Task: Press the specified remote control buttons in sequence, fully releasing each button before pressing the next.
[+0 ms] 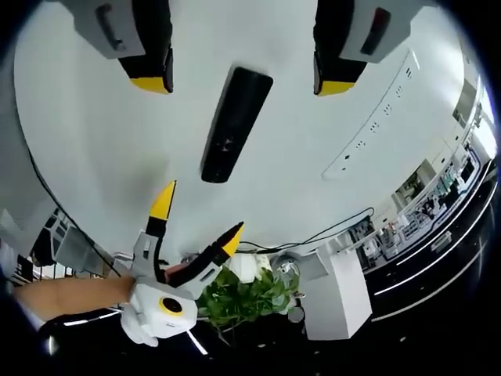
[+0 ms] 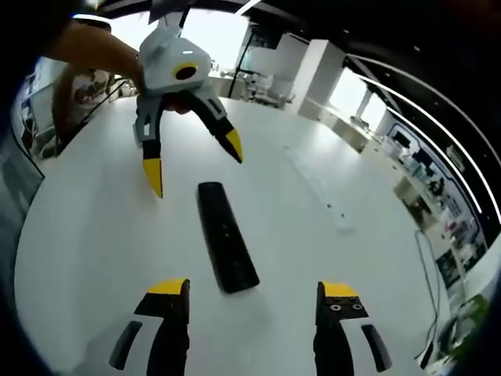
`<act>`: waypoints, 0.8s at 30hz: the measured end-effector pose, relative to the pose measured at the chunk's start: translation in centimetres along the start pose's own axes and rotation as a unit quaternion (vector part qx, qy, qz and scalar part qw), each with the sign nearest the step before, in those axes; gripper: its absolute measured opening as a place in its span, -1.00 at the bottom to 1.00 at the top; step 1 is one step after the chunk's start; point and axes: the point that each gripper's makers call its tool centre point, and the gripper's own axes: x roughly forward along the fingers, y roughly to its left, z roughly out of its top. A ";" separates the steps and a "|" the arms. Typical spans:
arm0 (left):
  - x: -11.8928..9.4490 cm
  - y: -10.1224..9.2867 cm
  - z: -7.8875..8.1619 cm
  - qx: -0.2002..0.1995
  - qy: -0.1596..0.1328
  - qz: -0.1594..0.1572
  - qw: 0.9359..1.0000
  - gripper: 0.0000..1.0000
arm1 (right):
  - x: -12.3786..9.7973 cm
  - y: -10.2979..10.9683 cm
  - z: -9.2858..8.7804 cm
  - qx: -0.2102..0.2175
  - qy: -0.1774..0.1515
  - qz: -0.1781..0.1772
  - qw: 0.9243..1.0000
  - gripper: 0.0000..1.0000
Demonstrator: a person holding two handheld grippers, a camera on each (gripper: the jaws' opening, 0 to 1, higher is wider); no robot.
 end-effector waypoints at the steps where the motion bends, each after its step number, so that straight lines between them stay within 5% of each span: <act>1: 0.1 0.0 -0.1 0.003 0.003 -0.002 1.000 0.45 | 0.2 0.0 -0.1 -0.001 0.002 0.004 1.000 0.24; 24: 2.2 0.0 -0.8 0.008 0.025 -0.051 0.998 -0.09 | 3.5 1.3 -0.2 -0.026 0.023 0.096 0.995 -0.17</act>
